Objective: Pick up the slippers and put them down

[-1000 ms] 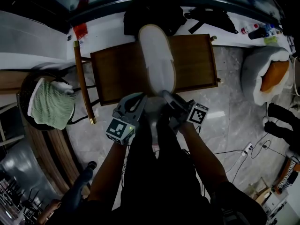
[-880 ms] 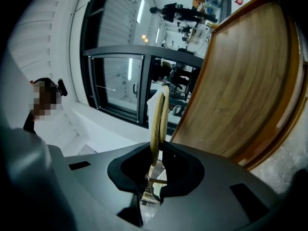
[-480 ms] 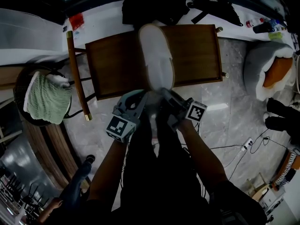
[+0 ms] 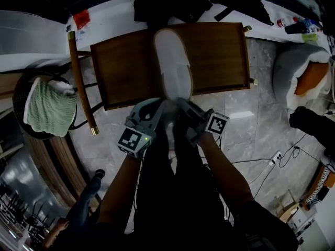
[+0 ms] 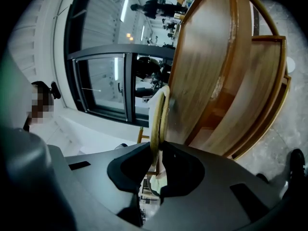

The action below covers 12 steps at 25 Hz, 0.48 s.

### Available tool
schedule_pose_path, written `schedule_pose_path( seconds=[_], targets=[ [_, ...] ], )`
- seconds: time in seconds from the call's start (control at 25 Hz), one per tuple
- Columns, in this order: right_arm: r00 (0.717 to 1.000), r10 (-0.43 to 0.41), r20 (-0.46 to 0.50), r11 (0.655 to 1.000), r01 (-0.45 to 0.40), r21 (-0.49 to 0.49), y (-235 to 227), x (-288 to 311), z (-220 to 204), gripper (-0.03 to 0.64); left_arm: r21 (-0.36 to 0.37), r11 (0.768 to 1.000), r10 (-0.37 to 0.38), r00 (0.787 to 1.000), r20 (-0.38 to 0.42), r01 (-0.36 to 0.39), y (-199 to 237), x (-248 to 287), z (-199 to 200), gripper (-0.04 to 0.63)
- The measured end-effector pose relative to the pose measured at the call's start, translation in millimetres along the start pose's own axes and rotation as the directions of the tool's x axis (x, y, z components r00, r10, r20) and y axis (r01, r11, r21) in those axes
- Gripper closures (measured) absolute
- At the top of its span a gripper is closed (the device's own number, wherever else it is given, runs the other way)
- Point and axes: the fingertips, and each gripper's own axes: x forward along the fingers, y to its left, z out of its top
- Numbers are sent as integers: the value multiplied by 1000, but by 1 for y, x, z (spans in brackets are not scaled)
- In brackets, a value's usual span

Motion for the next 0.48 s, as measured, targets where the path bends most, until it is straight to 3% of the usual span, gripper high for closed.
schedule_pose_path(
  seconds=[0.48],
  targets=[
    [1000,6,-10,1000,-6,12,-9,-1,-4,546,-11,1000,-4,1000,-5,4,-2,8,-6,589]
  ],
)
